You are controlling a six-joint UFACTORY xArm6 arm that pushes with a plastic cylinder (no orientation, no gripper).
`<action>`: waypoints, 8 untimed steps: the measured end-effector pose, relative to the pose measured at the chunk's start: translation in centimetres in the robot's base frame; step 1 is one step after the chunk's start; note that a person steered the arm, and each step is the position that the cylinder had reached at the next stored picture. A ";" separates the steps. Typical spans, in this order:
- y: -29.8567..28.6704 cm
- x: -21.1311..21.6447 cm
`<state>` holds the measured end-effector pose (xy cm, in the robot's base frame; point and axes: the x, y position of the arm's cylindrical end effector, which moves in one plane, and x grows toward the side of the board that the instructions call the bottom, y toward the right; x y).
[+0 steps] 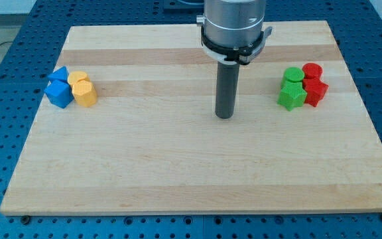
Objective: Slide green star and red star towards left
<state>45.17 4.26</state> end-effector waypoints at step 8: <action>24.6 -5.9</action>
<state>39.31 28.85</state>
